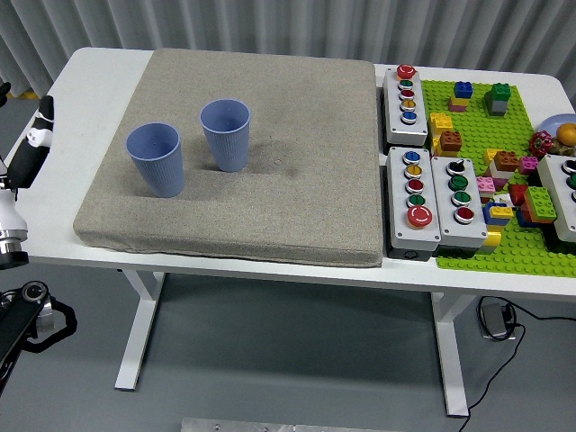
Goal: Pick cup pour cup place
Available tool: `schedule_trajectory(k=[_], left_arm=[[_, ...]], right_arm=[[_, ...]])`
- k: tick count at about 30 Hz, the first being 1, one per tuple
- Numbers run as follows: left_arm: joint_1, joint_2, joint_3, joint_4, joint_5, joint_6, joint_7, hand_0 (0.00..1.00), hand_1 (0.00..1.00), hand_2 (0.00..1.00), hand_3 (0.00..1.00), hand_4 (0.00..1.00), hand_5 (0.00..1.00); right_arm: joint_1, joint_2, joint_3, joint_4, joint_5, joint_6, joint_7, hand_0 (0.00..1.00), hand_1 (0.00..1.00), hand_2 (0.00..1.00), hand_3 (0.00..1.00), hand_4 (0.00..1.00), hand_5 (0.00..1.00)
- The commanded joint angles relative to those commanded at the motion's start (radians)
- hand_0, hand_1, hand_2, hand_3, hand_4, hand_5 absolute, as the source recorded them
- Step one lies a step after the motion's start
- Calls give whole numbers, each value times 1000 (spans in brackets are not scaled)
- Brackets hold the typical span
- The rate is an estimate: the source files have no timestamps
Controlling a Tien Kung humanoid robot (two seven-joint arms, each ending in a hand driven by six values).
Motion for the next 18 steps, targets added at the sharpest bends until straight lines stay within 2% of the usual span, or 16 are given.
schedule_trajectory(k=[2,3,7,15,16,18], left_arm=[[6,4,4,0,0,-6,3,872,895,998,998,857,154],[22,13,15,-1,2,-17,8,883,904,998,998,866,103],[46,21,37,2,2,-33,15,883,904,998,998,866,103],[41,10,99,52,-4,-61,24,893,910,998,998,862,87],[40,8,109,57,-8,-64,23,904,916,998,998,872,108],[36,-3,131,75,-16,-71,20,904,916,998,998,872,108]], right_arm=[[0,0,1,0,-2,1,0,669,549,494,540,8,342],[1,0,1,0,-2,1,0,668,550,495,540,7,340],[4,-1,-1,-1,4,1,1,668,550,495,540,7,340],[9,-1,-10,-2,17,-2,3,669,549,495,541,7,339],[9,-1,-10,-2,18,-2,3,669,550,495,540,6,341],[10,-1,-11,-2,20,-4,3,669,550,495,540,6,341]])
